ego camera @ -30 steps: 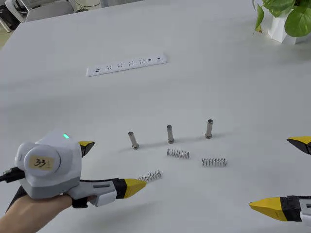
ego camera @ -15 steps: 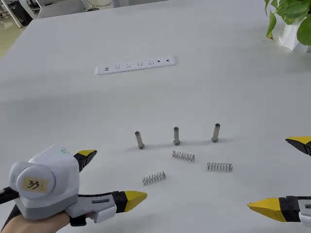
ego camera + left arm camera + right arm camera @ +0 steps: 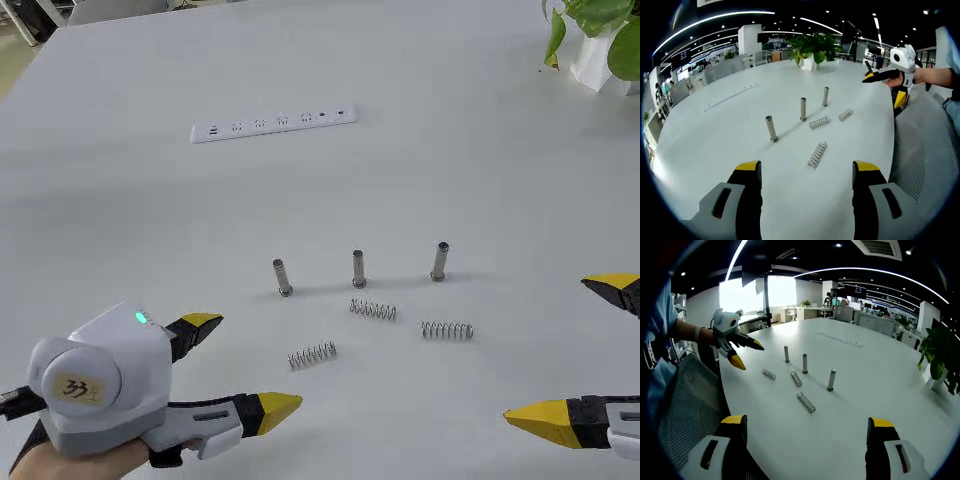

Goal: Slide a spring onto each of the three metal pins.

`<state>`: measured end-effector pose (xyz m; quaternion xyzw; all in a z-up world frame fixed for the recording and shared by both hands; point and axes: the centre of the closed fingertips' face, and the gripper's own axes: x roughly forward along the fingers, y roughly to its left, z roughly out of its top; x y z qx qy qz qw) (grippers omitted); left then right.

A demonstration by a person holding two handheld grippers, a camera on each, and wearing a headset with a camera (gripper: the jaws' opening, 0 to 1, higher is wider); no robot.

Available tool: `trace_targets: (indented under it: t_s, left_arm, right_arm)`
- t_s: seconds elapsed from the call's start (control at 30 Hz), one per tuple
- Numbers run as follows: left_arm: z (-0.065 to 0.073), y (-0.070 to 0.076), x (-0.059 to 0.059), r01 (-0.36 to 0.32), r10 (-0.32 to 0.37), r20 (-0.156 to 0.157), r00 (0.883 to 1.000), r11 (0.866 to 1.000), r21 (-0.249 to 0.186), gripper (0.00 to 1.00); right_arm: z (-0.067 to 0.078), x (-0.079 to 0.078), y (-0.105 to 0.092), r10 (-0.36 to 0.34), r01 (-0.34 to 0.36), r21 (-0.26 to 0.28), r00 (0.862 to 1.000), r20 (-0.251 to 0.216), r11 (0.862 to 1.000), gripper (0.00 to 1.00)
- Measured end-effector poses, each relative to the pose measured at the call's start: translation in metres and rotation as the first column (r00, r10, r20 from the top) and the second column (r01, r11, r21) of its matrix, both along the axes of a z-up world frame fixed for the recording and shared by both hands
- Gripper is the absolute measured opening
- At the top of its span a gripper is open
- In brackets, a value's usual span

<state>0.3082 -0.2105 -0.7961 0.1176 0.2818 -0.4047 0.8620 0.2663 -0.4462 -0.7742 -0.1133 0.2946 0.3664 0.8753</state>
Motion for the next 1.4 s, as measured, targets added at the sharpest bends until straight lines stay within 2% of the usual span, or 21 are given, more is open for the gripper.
trace_targets:
  t_s: [0.1, 0.23, 0.43, 0.63, 0.7, 1.0, 1.4]
  left_arm:
    - [-0.002, -0.003, 0.003, 0.024, -0.024, -0.004, 1.0, 1.0, 0.015, 0.65]
    - [-0.008, -0.007, 0.001, 0.064, -0.063, -0.046, 0.997, 0.998, 0.022, 0.52]
    - [-0.013, -0.012, 0.003, 0.101, -0.099, -0.058, 0.993, 0.994, 0.039, 0.4]
    - [-0.024, -0.016, 0.001, 0.155, -0.147, -0.091, 0.985, 0.984, 0.092, 0.27]
    - [-0.025, -0.018, 0.001, 0.172, -0.162, -0.101, 0.982, 0.98, 0.097, 0.24]
    - [-0.03, -0.024, 0.006, 0.228, -0.211, -0.123, 0.97, 0.963, 0.144, 0.18]
    - [-0.043, -0.029, 0.002, 0.296, -0.267, -0.162, 0.95, 0.934, 0.198, 0.11]
  right_arm:
    - [-0.001, -0.001, -0.001, -0.001, 0.001, -0.002, 1.0, -0.002, 1.0, 0.99]
    - [-0.001, -0.003, -0.002, -0.005, 0.005, -0.002, 1.0, -0.004, 1.0, 0.99]
    - [0.0, -0.004, -0.003, -0.017, 0.017, 0.004, 1.0, -0.004, 1.0, 0.99]
    - [-0.004, -0.008, -0.006, -0.017, 0.017, -0.006, 1.0, -0.009, 1.0, 0.99]
    - [-0.005, -0.009, -0.006, -0.021, 0.021, -0.002, 1.0, -0.01, 1.0, 0.99]
    - [-0.007, -0.011, -0.009, -0.034, 0.034, 0.008, 0.999, -0.011, 0.999, 0.99]
    - [-0.01, -0.015, -0.012, -0.043, 0.043, 0.009, 0.999, -0.018, 0.999, 0.99]
